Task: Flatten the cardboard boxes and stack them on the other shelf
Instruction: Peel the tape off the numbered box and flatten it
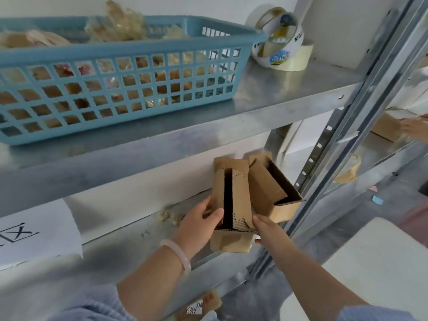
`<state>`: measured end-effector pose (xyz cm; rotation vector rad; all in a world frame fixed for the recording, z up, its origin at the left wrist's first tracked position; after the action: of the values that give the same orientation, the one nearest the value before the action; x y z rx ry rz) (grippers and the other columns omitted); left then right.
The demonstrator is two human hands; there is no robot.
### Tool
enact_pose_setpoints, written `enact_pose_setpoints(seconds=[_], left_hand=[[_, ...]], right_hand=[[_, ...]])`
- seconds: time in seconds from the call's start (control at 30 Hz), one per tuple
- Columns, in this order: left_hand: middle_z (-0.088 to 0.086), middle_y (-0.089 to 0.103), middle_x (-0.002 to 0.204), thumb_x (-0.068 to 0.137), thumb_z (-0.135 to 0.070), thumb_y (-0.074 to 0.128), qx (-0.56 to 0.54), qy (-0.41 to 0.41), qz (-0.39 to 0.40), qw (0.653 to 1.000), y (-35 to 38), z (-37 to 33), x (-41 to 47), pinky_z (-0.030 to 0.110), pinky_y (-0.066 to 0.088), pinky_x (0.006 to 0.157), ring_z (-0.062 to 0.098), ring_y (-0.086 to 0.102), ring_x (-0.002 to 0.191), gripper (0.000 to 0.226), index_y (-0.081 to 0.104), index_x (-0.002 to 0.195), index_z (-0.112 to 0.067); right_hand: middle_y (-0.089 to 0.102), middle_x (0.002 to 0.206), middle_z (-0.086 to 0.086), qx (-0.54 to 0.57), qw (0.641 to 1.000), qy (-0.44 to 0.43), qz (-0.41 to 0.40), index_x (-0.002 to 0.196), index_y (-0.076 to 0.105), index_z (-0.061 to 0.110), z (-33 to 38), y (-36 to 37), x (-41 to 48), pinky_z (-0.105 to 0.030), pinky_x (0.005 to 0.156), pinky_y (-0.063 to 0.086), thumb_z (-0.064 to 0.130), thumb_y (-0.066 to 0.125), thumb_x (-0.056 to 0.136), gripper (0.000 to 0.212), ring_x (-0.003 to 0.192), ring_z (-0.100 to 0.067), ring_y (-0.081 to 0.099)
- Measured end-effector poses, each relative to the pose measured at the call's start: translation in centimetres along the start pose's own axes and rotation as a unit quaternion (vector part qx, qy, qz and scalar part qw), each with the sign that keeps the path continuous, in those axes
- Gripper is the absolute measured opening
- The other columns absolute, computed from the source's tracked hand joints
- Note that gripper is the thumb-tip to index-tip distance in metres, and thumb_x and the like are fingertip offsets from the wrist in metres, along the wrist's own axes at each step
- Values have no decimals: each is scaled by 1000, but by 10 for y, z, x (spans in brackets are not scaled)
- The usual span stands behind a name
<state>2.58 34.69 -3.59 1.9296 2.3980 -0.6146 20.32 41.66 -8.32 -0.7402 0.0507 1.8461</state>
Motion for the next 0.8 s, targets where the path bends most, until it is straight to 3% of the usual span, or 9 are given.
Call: enact_pose_setpoints(seconds=[0.1,0.23,0.3,0.37,0.5,0.6,0.63,0.7,0.8], left_hand=[[-30,66,104,88,-65,45,15,-9,-2,1000,-15,-5,1,29,50,92,0,60,106,30,53,114,-52],[-29,58,98,59,-93,39,54,-22,-20,998,-34,-11,5,23,50,76,-5,56,91,91,46,131,-37],[-24,53,110,49,-99,38,110,-46,-30,992,-41,-11,6,25,45,81,2,53,102,114,31,143,-35],[-18,50,124,41,-100,46,133,-65,-23,989,-41,-8,8,33,46,90,11,51,113,120,21,143,-43],[-17,51,117,40,-88,64,192,-41,-24,980,-29,-12,7,21,46,76,8,54,96,124,-1,139,-52],[-2,50,129,49,-75,67,202,-49,-61,976,-28,-3,4,35,51,88,19,56,106,129,-20,142,-48],[-1,48,130,55,-68,70,181,-40,-62,981,-27,-1,3,37,51,89,19,56,106,127,-21,141,-50],[-5,45,135,64,-49,77,64,0,-39,997,-21,-2,0,40,51,94,16,54,112,122,-18,141,-53],[-10,49,139,68,-28,80,-124,36,8,992,-14,0,-11,45,52,95,14,56,119,114,-1,142,-59]], right_hand=[[57,121,9,34,998,-44,15,129,52,32,5,9,-7,-40,106,39,44,44,99,32,113,-13,51],[59,120,12,81,992,-96,14,116,55,39,14,17,-17,-28,88,45,43,53,95,21,109,-5,54],[57,119,16,65,988,-139,8,115,55,42,25,19,-23,-17,74,39,43,58,93,23,107,4,50],[52,121,18,17,981,-193,-13,119,54,43,36,20,-29,-16,78,37,41,62,90,30,110,4,47],[54,124,16,-28,959,-281,-31,120,60,36,51,25,-38,-25,98,41,30,65,90,31,120,-2,46],[59,116,18,27,967,-249,-47,108,59,47,42,15,-31,-10,74,49,21,64,91,31,113,-1,53],[59,115,19,41,971,-229,-58,111,56,46,38,8,-28,-9,68,49,24,66,90,32,111,-1,55],[57,119,18,86,979,-182,-44,130,46,38,29,1,-19,-19,80,51,41,73,81,56,111,-3,55],[64,122,8,179,971,-126,92,140,38,36,26,16,-12,-41,99,49,63,81,58,96,111,-15,63]])
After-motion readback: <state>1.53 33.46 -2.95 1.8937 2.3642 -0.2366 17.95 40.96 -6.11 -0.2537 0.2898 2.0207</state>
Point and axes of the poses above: each hand's wrist, its own x-axis towards the middle knuckle, its own y-axis out of the palm, z = x × y, the point moved 9 cm from there along x, towards the middle knuckle
